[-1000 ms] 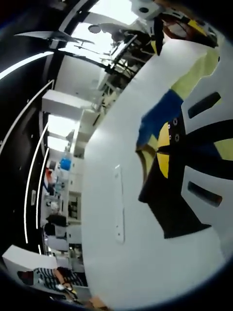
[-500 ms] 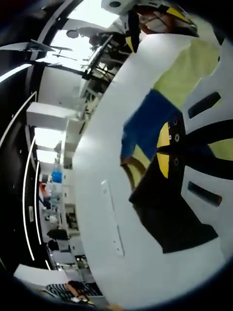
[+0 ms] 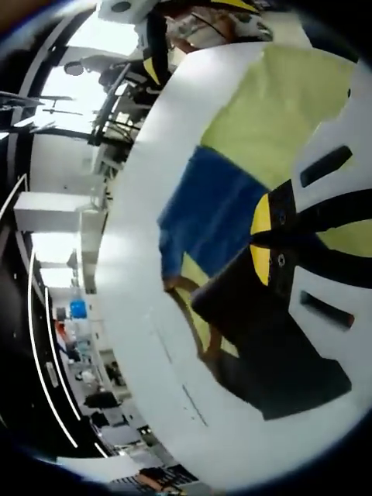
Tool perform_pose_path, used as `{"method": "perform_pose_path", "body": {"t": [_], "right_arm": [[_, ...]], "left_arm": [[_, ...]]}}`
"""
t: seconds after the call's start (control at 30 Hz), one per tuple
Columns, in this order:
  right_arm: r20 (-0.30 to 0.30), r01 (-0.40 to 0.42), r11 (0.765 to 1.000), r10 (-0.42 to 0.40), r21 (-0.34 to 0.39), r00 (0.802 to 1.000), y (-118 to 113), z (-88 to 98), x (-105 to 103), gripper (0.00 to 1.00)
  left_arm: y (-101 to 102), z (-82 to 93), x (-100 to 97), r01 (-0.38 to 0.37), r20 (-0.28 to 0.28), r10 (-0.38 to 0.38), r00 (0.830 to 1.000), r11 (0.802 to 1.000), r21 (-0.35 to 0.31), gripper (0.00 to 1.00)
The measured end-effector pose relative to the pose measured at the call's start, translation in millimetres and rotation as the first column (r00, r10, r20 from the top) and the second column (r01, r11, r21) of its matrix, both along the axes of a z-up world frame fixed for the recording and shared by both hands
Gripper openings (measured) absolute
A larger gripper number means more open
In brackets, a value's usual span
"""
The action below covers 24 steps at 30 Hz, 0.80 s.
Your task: Fold the garment on the visible template until the final outline fits inside the template.
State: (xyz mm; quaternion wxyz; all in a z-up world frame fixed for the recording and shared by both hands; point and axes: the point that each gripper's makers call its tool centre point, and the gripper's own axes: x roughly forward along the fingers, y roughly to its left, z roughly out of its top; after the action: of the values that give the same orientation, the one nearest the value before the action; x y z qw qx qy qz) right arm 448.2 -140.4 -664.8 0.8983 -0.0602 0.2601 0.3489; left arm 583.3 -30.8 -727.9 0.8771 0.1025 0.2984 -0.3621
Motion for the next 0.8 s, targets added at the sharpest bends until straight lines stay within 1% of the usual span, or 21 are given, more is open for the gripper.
{"method": "perform_pose_path", "body": {"t": [0.07, 0.13, 0.17, 0.2, 0.3, 0.33, 0.4, 0.43, 0.5, 0.57, 0.63, 0.7, 0.73, 0.8], "right_arm": [[-0.001, 0.002, 1.0, -0.002, 0.002, 1.0, -0.4, -0.3, -0.4, 0.99], [-0.001, 0.004, 1.0, -0.004, 0.002, 1.0, -0.8, -0.5, -0.7, 0.99], [-0.002, 0.005, 1.0, -0.005, 0.002, 1.0, -0.9, -0.6, -0.9, 0.99], [-0.002, 0.005, 1.0, -0.005, 0.001, 1.0, -0.9, -0.6, -0.9, 0.99], [0.0, 0.005, 1.0, -0.005, 0.002, 1.0, -1.0, -0.2, 0.0, 0.99], [0.001, 0.005, 1.0, -0.005, 0.002, 1.0, -0.8, 0.0, 0.3, 0.99], [0.002, 0.005, 1.0, -0.005, 0.005, 1.0, -0.3, 0.4, 0.8, 0.99], [0.003, 0.004, 1.0, -0.004, 0.005, 1.0, 0.1, 0.7, 0.8, 0.99], [0.006, 0.004, 1.0, -0.004, 0.009, 1.0, 0.9, 1.4, 1.0, 0.99], [0.004, 0.002, 1.0, -0.002, 0.01, 1.0, 1.9, 0.9, 0.9, 0.99], [0.003, 0.001, 1.0, -0.001, 0.008, 1.0, 1.9, -0.2, 0.8, 0.99], [0.002, 0.001, 1.0, -0.001, 0.012, 1.0, 2.6, -0.3, 0.9, 0.99], [0.001, 0.002, 1.0, -0.002, 0.016, 1.0, 2.8, -0.3, 1.1, 0.99], [-0.001, -0.001, 1.0, 0.001, 0.014, 1.0, 3.3, -1.1, 0.9, 0.99]], "left_arm": [[-1.8, -2.7, -2.3, 0.017, -0.001, -0.017, 1.0, 1.0, 0.004, 0.05], [-3.8, -4.8, -5.8, 0.044, 0.001, -0.044, 0.999, 0.999, 0.014, 0.15], [-4.3, -2.2, -5.5, 0.057, 0.029, -0.058, 0.998, 0.998, 0.019, 0.21], [-4.9, 0.3, -5.3, 0.064, 0.046, -0.065, 0.997, 0.998, 0.013, 0.24], [0.8, 10.3, 0.5, 0.034, 0.094, -0.033, 0.995, 0.999, -0.012, 0.39], [3.9, 13.0, 3.7, 0.014, 0.104, -0.012, 0.994, 1.0, -0.021, 0.43], [9.8, 21.3, 9.2, -0.026, 0.131, 0.035, 0.991, 0.997, -0.069, 0.53], [13.2, 22.8, 9.9, -0.044, 0.129, 0.055, 0.99, 0.996, -0.084, 0.56], [22.0, 22.3, 11.6, -0.072, 0.123, 0.083, 0.989, 0.993, -0.091, 0.63], [27.8, 20.2, 13.3, -0.091, 0.117, 0.102, 0.988, 0.991, -0.095, 0.67], [36.2, 14.7, 14.6, -0.124, 0.095, 0.131, 0.987, 0.989, -0.085, 0.68], [42.6, 10.7, 15.4, -0.161, 0.066, 0.168, 0.984, 0.981, -0.103, 0.67], [46.0, 7.0, 15.4, -0.193, 0.031, 0.198, 0.98, 0.974, -0.123, 0.67], [49.9, 5.6, 17.7, -0.206, 0.026, 0.211, 0.977, 0.969, -0.138, 0.65]]}}
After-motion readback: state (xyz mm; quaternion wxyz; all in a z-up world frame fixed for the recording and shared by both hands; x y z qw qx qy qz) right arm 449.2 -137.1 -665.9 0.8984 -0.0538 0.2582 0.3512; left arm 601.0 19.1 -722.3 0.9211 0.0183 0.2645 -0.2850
